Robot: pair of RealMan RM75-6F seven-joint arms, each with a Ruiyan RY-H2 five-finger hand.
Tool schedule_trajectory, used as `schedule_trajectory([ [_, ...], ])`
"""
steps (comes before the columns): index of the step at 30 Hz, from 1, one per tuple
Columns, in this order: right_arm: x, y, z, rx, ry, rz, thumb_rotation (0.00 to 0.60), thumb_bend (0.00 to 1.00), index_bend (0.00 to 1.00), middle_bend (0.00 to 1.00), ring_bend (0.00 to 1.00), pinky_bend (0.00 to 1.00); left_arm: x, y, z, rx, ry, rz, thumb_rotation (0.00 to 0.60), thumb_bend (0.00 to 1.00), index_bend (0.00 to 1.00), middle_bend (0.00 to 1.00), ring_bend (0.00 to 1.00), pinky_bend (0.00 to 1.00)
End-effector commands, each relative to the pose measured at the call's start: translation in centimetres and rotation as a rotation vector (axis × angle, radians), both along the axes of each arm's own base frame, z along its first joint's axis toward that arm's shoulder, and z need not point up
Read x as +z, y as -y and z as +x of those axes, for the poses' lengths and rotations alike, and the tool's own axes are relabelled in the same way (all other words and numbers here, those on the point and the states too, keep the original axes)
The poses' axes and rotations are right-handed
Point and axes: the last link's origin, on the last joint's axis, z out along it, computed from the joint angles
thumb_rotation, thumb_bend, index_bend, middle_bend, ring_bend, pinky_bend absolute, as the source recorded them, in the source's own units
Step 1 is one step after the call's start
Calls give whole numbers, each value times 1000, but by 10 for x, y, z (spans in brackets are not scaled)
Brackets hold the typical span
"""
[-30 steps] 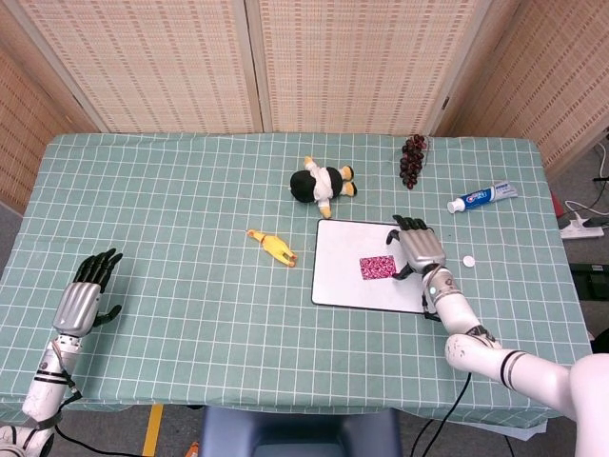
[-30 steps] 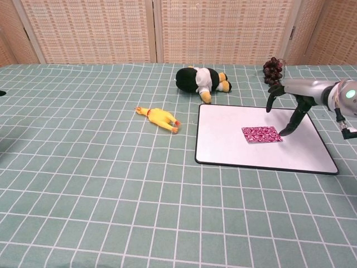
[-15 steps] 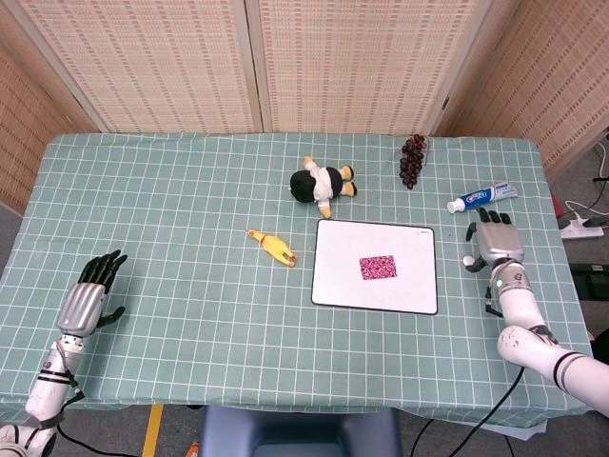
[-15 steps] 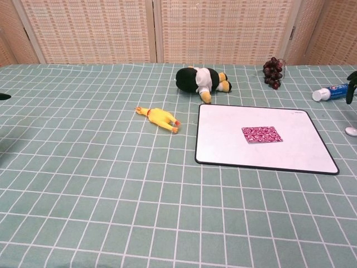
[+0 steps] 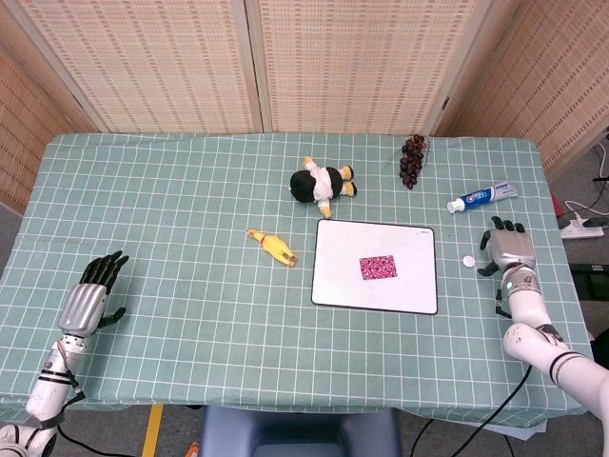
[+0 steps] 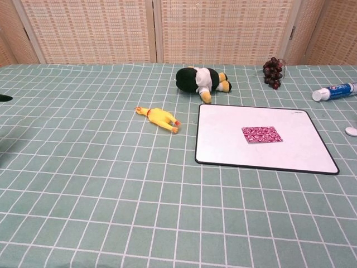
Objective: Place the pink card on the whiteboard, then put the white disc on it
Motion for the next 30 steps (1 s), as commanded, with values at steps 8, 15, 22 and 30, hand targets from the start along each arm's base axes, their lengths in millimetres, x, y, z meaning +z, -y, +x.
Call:
schedule_trajectory([
  [8, -7, 4, 1, 10, 6, -5, 600, 200, 464, 0, 0, 0, 1, 0, -1, 4, 9, 6, 600, 189, 0, 0, 0, 0],
  [15, -12, 7, 1, 10, 13, -1, 600, 203, 462, 0, 0, 0, 1, 0, -1, 5, 7, 1, 600, 190, 0, 0, 0, 0],
  [22, -17, 9, 2, 10, 15, 8, 600, 206, 465, 0, 0, 0, 2, 0, -1, 5, 13, 3, 600, 189, 0, 0, 0, 0],
  [30, -19, 14, 2, 4, 21, 11, 600, 209, 463, 0, 0, 0, 2, -1, -2, 9, 13, 1, 600, 190, 0, 0, 0, 0],
])
